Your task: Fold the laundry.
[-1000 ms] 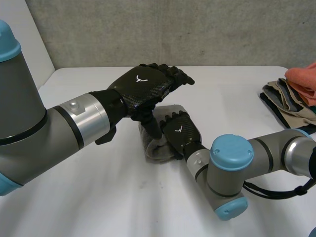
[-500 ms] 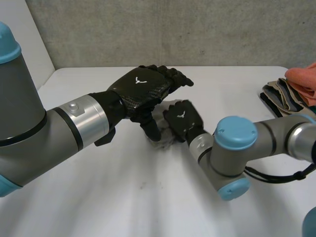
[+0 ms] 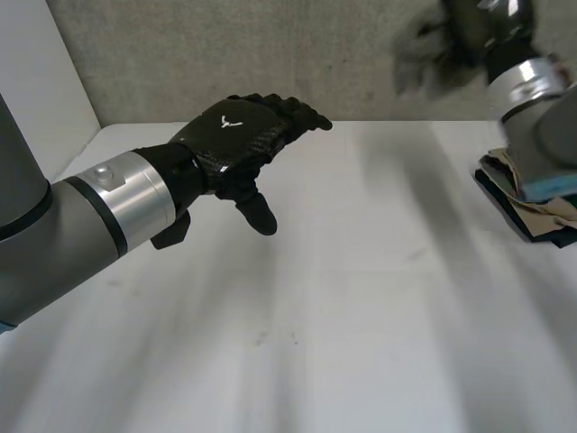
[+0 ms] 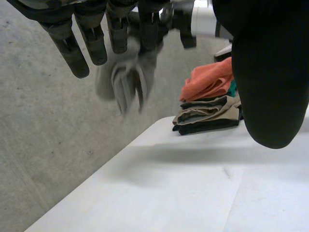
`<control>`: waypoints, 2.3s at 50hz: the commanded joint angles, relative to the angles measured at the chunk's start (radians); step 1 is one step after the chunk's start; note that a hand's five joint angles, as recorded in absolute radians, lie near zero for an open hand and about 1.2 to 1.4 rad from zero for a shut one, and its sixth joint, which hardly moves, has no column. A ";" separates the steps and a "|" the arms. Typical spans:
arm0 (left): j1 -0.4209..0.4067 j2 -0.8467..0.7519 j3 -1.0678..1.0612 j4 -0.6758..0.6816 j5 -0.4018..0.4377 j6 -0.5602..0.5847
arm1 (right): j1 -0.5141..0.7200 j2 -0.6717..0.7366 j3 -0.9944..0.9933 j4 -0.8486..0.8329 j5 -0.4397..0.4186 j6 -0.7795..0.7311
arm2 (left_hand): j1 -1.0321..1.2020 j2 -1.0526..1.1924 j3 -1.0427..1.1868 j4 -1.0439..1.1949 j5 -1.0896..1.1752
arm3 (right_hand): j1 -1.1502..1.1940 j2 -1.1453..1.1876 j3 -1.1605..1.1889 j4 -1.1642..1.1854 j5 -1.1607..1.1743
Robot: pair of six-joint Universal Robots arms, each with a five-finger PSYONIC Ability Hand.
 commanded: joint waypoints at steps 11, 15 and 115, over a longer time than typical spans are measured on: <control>0.007 -0.001 -0.005 0.001 0.002 -0.012 | -0.449 0.057 -0.068 -0.144 -0.296 0.339 | 0.031 0.019 0.014 0.020 0.000 | 0.510 0.253 0.247 0.209 0.306; 0.007 -0.006 -0.005 0.003 0.002 -0.012 | -0.523 0.127 -0.056 -0.148 -0.364 0.371 | 0.031 0.019 0.014 0.020 0.000 | 0.510 0.253 0.247 0.209 0.306; 0.204 0.097 -0.190 0.245 -0.416 -0.084 | 0.087 -0.483 0.693 0.174 0.222 0.310 | -0.001 -0.013 -0.019 -0.012 -0.032 | -0.712 -0.969 -0.975 -1.013 -0.916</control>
